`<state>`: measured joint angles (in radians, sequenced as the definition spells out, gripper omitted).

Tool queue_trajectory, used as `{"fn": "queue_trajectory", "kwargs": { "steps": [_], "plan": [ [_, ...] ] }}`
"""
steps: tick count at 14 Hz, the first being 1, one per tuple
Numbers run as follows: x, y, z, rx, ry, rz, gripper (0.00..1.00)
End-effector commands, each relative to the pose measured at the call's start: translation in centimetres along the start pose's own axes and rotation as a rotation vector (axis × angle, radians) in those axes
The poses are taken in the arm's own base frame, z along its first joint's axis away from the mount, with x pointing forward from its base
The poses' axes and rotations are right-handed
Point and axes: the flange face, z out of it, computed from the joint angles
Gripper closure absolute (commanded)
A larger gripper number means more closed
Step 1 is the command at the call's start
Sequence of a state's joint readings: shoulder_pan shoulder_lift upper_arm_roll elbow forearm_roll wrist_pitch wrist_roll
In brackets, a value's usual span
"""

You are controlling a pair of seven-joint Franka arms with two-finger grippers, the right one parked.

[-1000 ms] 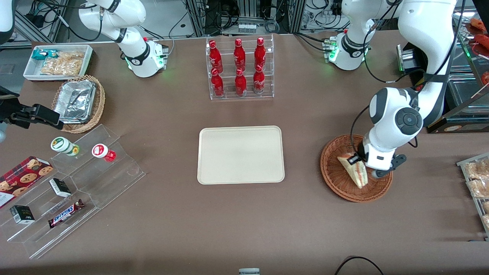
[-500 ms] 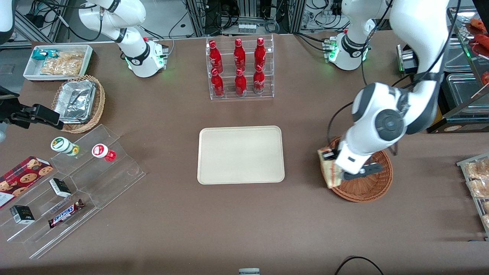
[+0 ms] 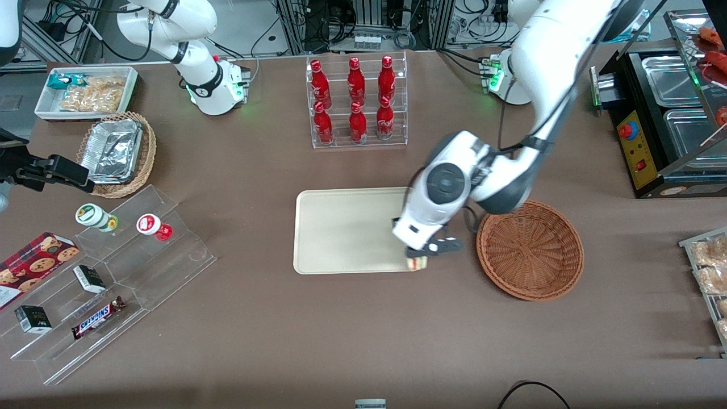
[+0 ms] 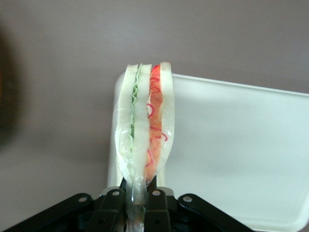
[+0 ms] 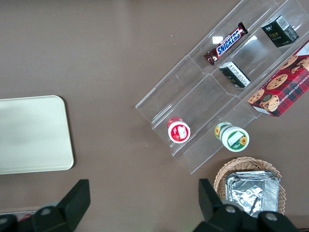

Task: Place sandwich from basket to tray
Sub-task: 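Lift the sandwich and carry it over the cream tray, then lower the sandwich onto the tray and open the left gripper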

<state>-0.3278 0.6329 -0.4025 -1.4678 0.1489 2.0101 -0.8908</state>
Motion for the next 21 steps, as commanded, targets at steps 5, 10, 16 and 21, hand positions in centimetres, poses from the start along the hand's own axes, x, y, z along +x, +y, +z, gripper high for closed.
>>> {"fn": "queue_trajectory", "kwargs": {
  "steps": [5, 10, 16, 21],
  "plan": [
    [-4.8, 9.2, 4.0, -0.035, 0.049, 0.053, 0.90],
    [-5.6, 10.2, 6.7, -0.024, 0.068, 0.069, 0.90],
    [-6.3, 10.8, 8.2, -0.034, 0.049, 0.017, 0.52],
    [-5.5, 10.5, 5.0, -0.051, 0.088, 0.011, 0.00]
  ]
}}
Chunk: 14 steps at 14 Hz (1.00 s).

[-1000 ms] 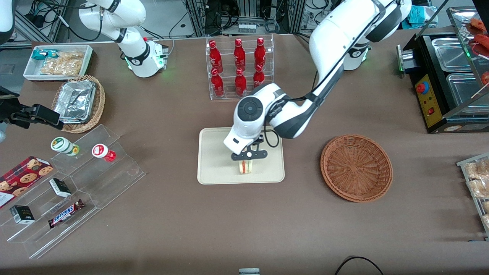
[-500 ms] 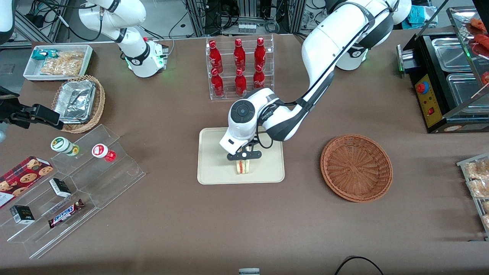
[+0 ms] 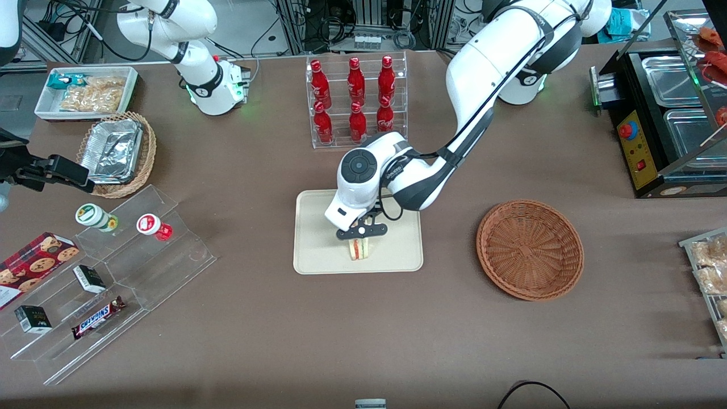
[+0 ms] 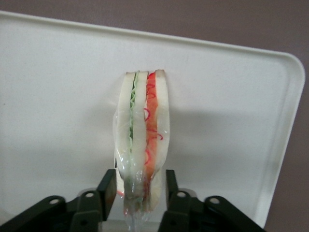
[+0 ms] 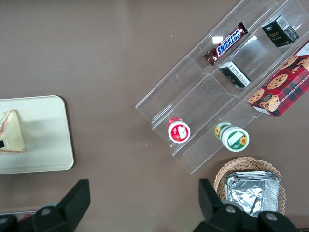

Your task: Place sandwich from basket to tray

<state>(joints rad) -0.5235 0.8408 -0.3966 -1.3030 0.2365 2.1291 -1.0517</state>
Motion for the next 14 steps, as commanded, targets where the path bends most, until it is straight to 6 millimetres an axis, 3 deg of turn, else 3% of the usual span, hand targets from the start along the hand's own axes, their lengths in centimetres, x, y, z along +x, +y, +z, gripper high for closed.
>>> {"fn": "queue_trajectory", "kwargs": {
  "steps": [1, 6, 8, 10, 12, 14],
  "plan": [
    [0.3, 0.1, -3.3, -0.003, 0.051, -0.016, 0.00],
    [1.3, -2.4, -8.8, 0.056, 0.096, -0.050, 0.00],
    [4.3, -5.5, -11.0, 0.085, 0.116, -0.083, 0.00],
    [4.2, -7.8, -13.6, 0.170, 0.073, -0.114, 0.00],
    [6.8, -13.6, -17.4, 0.223, 0.035, -0.183, 0.00],
    [6.7, -17.2, -18.8, 0.222, -0.005, -0.110, 0.00]
  ]
}}
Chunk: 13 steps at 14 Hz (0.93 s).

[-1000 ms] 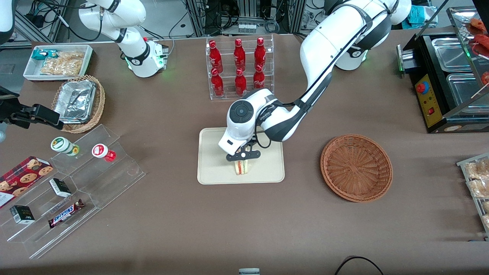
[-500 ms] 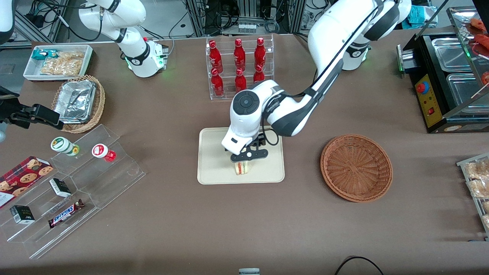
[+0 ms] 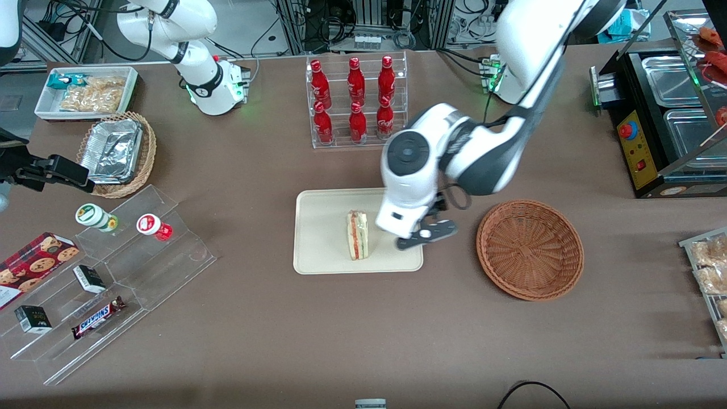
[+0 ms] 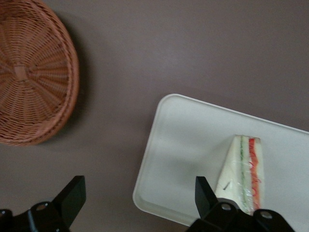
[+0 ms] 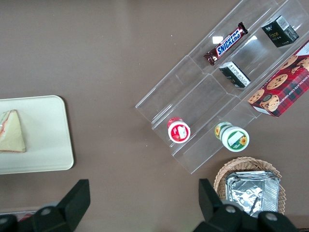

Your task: Place sandwich from basket to tray

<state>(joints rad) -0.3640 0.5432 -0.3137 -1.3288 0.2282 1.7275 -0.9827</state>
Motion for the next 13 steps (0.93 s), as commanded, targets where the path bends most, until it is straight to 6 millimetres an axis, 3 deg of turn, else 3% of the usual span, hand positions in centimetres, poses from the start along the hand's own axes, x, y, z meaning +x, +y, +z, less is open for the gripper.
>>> {"fn": "queue_trajectory", "kwargs": {
  "steps": [1, 4, 7, 13],
  "plan": [
    [0.7, -7.2, -0.9, 0.016, -0.046, 0.064, 0.00],
    [2.1, -14.3, -2.3, 0.013, -0.072, 0.145, 0.00],
    [1.8, -20.5, -3.1, 0.060, -0.102, 0.214, 0.00],
    [2.6, -29.6, -7.7, 0.029, -0.168, 0.303, 0.00]
  ]
}}
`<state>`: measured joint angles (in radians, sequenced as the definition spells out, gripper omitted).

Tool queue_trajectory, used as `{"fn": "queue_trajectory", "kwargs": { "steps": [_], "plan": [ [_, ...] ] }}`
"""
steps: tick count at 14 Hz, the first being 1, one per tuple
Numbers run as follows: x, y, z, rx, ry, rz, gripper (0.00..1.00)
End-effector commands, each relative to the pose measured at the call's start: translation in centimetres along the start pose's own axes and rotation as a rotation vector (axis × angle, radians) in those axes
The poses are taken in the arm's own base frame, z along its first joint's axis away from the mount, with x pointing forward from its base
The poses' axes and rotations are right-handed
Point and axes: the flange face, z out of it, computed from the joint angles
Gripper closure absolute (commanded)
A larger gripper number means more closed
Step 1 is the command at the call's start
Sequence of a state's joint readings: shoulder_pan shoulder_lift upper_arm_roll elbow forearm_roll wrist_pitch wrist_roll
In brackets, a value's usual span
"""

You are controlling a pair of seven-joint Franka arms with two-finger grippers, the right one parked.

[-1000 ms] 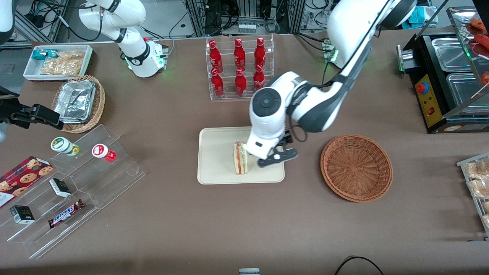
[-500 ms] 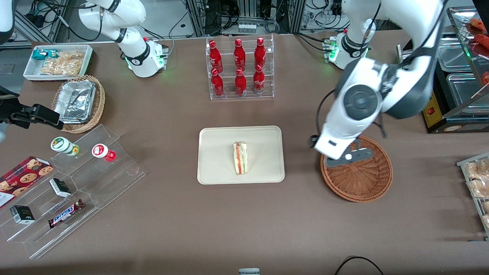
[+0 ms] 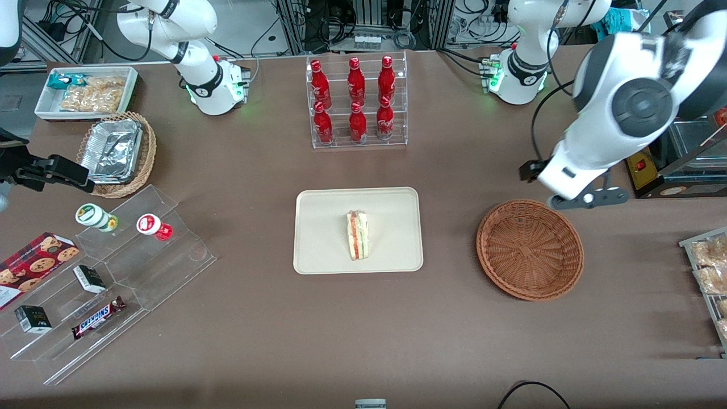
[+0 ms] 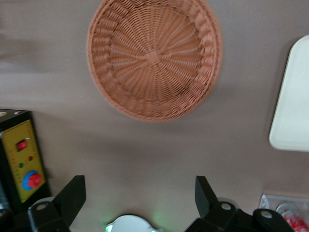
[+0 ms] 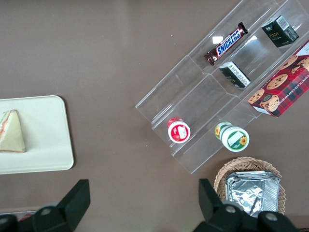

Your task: Place sandwich from basket to tray

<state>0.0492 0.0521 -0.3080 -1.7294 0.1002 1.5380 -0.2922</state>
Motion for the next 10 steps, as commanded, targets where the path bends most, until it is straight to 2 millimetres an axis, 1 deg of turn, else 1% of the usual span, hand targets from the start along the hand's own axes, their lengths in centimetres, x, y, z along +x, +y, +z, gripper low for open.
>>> {"fn": "queue_trajectory", "kwargs": {
  "steps": [1, 3, 4, 6, 7, 10],
  "plan": [
    [-0.9, -4.2, -1.8, -0.028, -0.005, 0.042, 0.00],
    [-1.0, -7.0, -4.1, -0.082, -0.001, 0.086, 0.00],
    [-1.1, -9.4, -5.0, -0.096, 0.002, 0.102, 0.00],
    [-0.9, -12.1, -6.2, -0.109, 0.039, 0.092, 0.00],
    [-0.7, -12.6, -6.6, -0.122, 0.052, 0.082, 0.00],
    [-0.2, -12.8, -7.2, -0.136, 0.102, 0.070, 0.00]
  ]
}}
